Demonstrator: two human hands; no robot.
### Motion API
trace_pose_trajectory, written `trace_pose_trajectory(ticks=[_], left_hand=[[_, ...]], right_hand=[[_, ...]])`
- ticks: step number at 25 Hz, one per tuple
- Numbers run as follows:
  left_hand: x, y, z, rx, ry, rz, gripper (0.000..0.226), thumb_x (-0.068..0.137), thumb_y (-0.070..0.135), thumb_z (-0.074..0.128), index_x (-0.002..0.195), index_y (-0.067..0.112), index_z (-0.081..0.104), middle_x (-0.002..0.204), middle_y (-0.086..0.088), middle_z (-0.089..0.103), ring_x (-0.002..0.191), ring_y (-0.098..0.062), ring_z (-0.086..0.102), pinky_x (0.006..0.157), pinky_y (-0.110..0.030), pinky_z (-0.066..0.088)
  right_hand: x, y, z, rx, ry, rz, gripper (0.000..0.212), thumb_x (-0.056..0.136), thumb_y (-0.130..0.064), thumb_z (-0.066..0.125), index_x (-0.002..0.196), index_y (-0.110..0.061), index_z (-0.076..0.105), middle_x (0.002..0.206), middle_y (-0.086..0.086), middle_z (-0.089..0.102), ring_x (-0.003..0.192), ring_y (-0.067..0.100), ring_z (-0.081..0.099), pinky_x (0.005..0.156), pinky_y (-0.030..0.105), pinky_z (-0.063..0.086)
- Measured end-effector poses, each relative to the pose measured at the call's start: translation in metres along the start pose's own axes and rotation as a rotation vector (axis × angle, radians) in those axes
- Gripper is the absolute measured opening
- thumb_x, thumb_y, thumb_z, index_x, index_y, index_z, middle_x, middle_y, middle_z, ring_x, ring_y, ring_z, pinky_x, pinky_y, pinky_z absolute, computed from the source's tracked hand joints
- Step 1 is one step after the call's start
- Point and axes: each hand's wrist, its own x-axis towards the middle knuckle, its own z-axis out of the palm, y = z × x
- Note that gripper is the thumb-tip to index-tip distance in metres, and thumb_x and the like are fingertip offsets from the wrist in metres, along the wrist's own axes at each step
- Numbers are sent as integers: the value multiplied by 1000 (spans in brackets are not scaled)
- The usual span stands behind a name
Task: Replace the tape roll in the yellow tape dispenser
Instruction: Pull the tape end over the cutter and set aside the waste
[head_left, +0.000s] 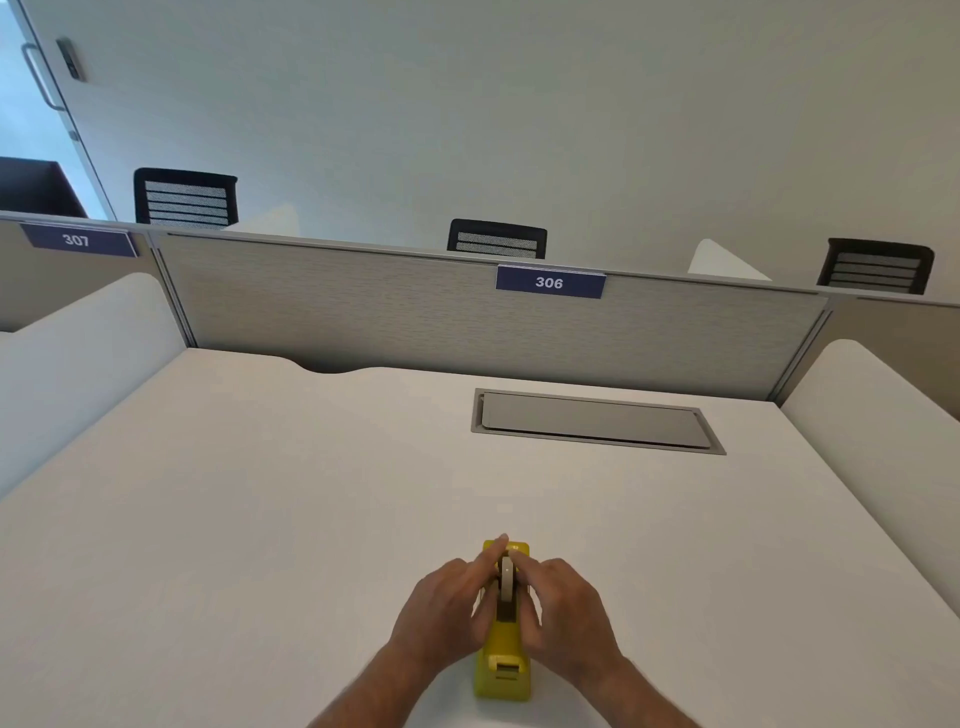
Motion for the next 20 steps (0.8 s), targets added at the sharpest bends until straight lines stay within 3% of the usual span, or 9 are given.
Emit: trace_pose_trajectory(ticks=[4, 6, 8, 11, 15, 20], left_hand=[[-2, -3, 3, -124, 34, -13, 42, 86, 30, 57, 127, 26, 54, 95, 10, 71, 76, -6, 61, 67, -24, 57], [-2, -5, 5, -187, 36, -46, 40, 86, 30, 59, 126, 27, 56, 110, 11, 69, 87, -3, 62, 75, -20, 56], [-2, -6, 6, -247, -4, -96, 46, 86, 33, 59, 131, 30, 53, 131, 13, 59, 108, -3, 58, 88, -21, 54], [0, -2, 5, -302, -96, -191, 58, 85, 43, 60, 140, 39, 43, 149, 21, 33, 131, 1, 38, 104, -26, 47], [3, 0, 6, -337, -153, -277, 63, 78, 48, 64, 137, 48, 41, 152, 22, 26, 132, -3, 40, 103, -33, 50], [9, -2, 3, -439, -149, -346, 57, 74, 36, 74, 115, 65, 46, 141, 25, 36, 113, 2, 50, 86, -24, 55]], right_hand=[[1, 4, -3, 215, 16, 73, 44, 75, -13, 67, 117, -24, 65, 94, -10, 68, 83, 5, 62, 66, 23, 58], [4, 5, -6, 292, -5, 105, 40, 75, -20, 70, 115, -26, 66, 100, -13, 63, 90, 4, 61, 67, 22, 59], [8, 5, -9, 300, -46, 94, 41, 78, -31, 71, 118, -28, 65, 107, -15, 58, 96, 5, 59, 68, 21, 58], [14, 9, -11, 191, -154, 54, 48, 81, -43, 64, 128, -32, 59, 118, -17, 52, 104, 4, 55, 77, 21, 56], [17, 12, -10, 169, -183, 70, 47, 77, -45, 66, 122, -34, 64, 121, -18, 61, 108, 2, 53, 82, 24, 56], [20, 12, -12, 163, -156, 47, 45, 70, -49, 68, 112, -36, 71, 112, -22, 70, 98, 4, 57, 73, 29, 57]])
